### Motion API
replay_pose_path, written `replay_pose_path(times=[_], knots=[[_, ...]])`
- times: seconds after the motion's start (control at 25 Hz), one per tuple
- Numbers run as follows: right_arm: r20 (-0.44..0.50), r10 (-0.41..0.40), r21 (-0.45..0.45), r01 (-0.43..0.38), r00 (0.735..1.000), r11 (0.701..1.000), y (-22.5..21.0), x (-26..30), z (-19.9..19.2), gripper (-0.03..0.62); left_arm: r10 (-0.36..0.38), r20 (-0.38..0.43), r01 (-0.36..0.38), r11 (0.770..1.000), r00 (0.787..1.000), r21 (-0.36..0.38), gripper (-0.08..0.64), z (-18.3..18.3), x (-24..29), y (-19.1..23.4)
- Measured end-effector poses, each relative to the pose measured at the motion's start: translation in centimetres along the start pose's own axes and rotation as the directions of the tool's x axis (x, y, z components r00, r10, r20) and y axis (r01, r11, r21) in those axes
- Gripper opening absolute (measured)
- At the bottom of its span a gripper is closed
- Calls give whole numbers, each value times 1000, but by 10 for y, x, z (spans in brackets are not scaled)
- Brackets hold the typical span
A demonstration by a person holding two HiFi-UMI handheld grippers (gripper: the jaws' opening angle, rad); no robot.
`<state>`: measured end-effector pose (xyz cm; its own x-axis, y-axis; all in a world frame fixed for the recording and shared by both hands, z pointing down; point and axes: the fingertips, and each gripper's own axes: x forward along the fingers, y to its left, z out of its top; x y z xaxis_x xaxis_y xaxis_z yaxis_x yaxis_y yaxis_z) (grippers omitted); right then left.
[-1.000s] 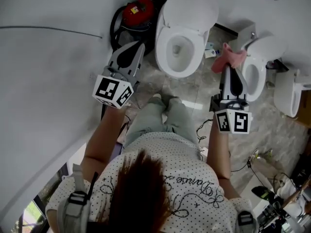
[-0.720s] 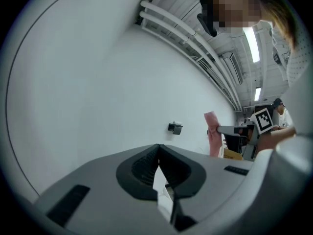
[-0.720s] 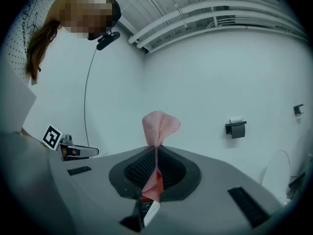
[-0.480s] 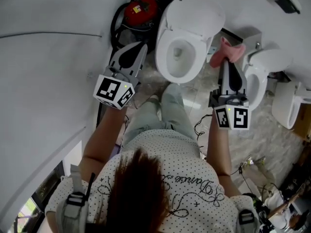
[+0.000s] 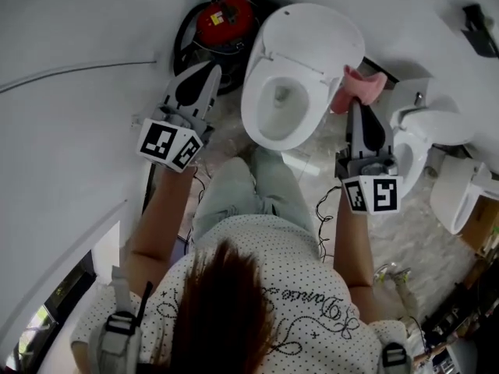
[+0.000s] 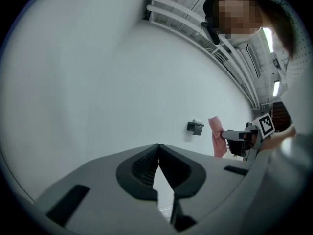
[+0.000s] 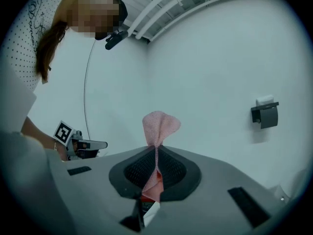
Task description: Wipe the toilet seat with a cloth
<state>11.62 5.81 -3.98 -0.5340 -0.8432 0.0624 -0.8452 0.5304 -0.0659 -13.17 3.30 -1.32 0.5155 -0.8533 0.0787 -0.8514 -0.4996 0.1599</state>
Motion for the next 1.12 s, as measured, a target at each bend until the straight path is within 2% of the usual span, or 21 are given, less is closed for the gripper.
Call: replay_pose_path(times=[0.2,0.4,0.64,0.84,1.0,1.12], knots=[[-51,29,23,-28,998,999,-23,34,-32,28,30,-15,-30,999,999,-14,3,-19,34,22],[-106,20,81,-12,994,997,-24,69,-72,28,19,-28,-20,999,999,-36,5,-40,65,44],[-167,-18,144,42,986,989,-17,114,-130,29,-67,-87,61,996,994,-60,4,-83,94,65],[-231,29,177,13,973,984,-8,150,-188,29,-95,-118,86,993,988,-80,3,-120,113,83],[-303,67,209,-2,950,978,-9,168,-248,28,-73,-139,61,994,988,-89,3,-156,123,98],[-341,82,231,-1,937,973,-10,181,-293,28,-27,-158,17,998,987,-61,5,-184,129,114]])
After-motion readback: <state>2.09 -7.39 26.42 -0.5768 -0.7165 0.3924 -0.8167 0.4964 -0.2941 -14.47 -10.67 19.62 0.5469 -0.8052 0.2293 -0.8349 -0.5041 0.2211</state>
